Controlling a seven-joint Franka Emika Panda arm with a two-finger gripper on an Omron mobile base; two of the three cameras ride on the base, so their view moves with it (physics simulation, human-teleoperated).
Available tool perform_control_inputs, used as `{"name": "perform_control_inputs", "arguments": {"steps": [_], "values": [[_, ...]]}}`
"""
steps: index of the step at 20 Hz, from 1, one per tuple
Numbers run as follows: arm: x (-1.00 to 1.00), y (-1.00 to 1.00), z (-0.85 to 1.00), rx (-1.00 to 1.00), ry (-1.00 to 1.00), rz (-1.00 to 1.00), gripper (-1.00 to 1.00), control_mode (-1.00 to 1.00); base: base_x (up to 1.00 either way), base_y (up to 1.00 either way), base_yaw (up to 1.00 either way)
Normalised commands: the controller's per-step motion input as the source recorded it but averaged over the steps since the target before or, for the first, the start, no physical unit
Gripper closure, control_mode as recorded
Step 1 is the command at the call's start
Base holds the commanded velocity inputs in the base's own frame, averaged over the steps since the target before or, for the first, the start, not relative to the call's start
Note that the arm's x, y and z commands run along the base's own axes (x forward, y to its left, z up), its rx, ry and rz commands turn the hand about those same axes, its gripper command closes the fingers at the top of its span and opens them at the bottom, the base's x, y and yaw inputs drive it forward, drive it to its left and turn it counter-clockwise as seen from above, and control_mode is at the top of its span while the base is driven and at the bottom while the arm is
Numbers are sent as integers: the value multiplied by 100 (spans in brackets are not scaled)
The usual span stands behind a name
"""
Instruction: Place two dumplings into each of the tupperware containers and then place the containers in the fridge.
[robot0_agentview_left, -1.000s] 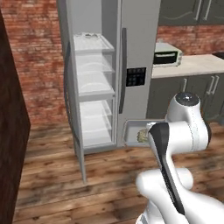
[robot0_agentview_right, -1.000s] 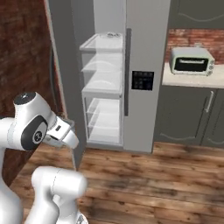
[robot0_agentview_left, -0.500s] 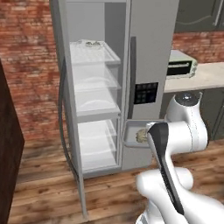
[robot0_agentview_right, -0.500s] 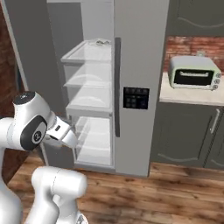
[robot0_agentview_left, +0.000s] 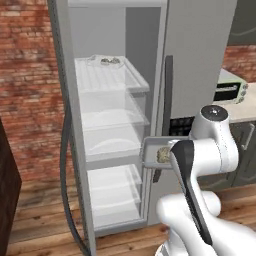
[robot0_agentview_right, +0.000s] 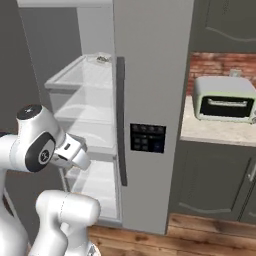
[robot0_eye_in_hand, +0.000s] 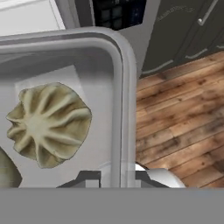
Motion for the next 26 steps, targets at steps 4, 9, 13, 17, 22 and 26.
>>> {"name": "perform_control_inputs", "arguments": {"steps": [4, 9, 13, 17, 22, 26], "values": [[0, 0, 0, 0, 0, 0, 100, 100, 77, 18, 7], [0, 0, 0, 0, 0, 0, 100, 100, 51, 20, 4], [0, 0, 0, 0, 0, 0, 100, 100, 3, 55, 0], [0, 0, 0, 0, 0, 0, 100, 100, 43, 41, 2], [0, 0, 0, 0, 0, 0, 100, 100, 87, 1, 7], [3, -5, 4, 6, -1, 4, 100, -100, 32, 0, 8]]}}
